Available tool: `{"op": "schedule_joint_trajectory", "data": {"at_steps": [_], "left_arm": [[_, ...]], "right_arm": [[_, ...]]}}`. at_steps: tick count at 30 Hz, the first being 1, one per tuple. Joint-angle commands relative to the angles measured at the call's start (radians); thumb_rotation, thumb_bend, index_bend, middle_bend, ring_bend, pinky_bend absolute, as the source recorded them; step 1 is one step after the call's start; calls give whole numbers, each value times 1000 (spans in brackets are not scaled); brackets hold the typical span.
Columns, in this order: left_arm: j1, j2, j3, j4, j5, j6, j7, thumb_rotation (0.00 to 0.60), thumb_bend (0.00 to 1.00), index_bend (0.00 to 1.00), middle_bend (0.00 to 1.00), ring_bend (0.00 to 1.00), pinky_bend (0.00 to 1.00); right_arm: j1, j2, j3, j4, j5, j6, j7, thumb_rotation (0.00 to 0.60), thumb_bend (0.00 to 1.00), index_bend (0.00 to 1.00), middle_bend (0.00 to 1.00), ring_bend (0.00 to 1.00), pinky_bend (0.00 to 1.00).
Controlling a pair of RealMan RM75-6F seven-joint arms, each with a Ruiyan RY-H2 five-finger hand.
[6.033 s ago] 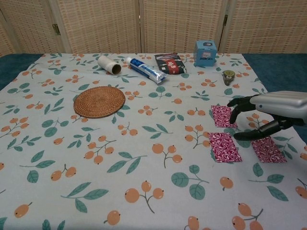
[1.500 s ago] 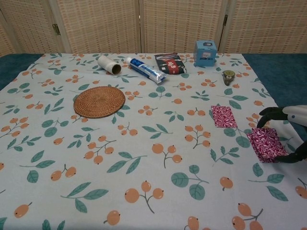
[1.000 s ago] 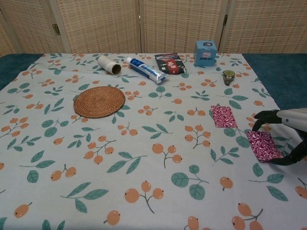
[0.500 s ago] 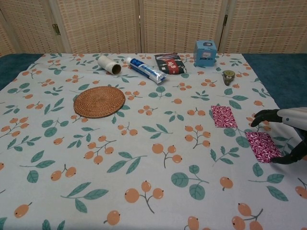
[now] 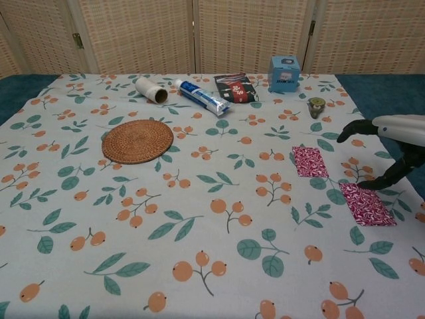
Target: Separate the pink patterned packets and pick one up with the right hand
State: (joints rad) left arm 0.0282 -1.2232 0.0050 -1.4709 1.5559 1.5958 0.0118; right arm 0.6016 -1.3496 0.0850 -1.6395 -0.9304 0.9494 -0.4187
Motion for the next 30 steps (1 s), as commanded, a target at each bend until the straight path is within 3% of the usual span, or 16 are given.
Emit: {"op": "schedule_joint_trajectory", "data": {"at_steps": [1, 15, 30], "left_arm": [[4, 1, -1, 1, -2, 4, -6, 600, 327, 194, 143, 151, 0], [13, 4, 4, 5, -1, 10, -14, 600, 327, 194, 143, 151, 0], [18, 3, 3, 12, -7, 8, -20, 600, 327, 194, 143, 151, 0]], "right_arm": [[54, -54, 37, 33, 100, -22, -63, 485, 265, 152, 73, 0, 0], [203, -178, 85, 177, 361, -79, -178, 482, 265, 152, 73, 0, 0], [258, -227, 68, 255, 443, -102, -193, 482, 265, 152, 73, 0, 0]]}}
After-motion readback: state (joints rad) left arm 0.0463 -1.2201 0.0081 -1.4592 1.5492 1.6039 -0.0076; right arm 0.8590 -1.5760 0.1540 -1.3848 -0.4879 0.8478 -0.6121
